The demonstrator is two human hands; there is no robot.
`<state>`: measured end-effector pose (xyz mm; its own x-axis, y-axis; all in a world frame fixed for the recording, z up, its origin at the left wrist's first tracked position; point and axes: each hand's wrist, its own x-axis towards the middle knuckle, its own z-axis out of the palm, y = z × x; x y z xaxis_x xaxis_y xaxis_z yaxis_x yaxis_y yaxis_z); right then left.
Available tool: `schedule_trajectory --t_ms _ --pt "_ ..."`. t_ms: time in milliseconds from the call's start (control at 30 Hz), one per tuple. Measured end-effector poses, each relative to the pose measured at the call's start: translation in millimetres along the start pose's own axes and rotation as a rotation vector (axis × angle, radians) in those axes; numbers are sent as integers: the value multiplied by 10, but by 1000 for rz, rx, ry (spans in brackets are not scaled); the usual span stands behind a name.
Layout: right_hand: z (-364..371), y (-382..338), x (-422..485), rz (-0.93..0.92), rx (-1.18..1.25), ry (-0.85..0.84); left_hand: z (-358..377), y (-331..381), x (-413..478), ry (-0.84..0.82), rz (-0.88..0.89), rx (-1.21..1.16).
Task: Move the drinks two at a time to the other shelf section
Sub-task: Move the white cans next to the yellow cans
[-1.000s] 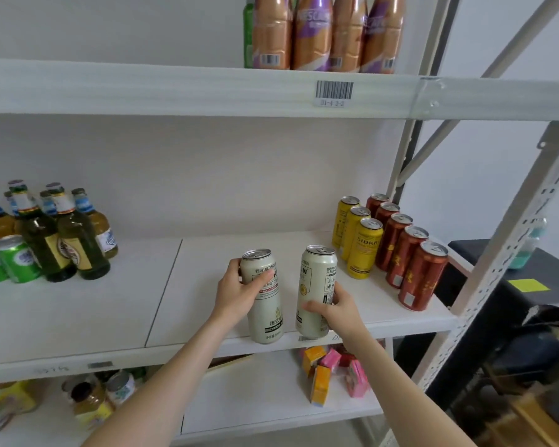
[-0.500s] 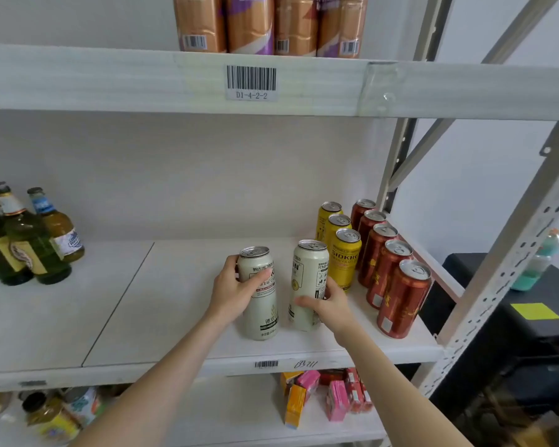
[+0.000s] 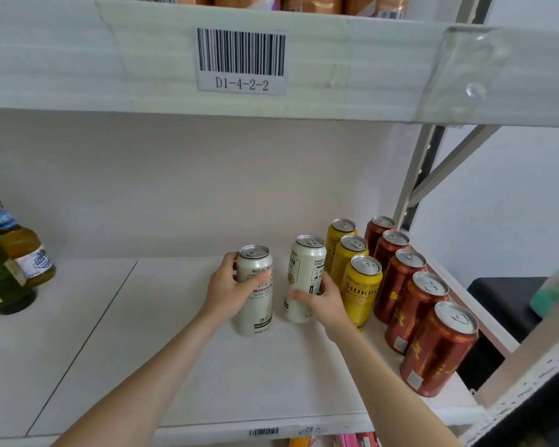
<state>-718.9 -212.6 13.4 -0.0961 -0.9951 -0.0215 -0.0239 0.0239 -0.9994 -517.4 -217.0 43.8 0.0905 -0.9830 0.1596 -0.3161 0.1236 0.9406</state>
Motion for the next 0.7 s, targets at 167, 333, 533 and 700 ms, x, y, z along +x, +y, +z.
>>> schedule_trajectory --t_ms 167,333,533,700 --pt "67 33 357 -6 5 27 76 -91 267 14 12 -2" --pt "131 104 627 -27 -4 74 157 -160 447 32 36 6" --pt "160 250 859 -48 -28 129 218 -245 544 14 31 -12" --pt "168 366 976 -51 -76 129 229 -278 579 -11 43 -52"
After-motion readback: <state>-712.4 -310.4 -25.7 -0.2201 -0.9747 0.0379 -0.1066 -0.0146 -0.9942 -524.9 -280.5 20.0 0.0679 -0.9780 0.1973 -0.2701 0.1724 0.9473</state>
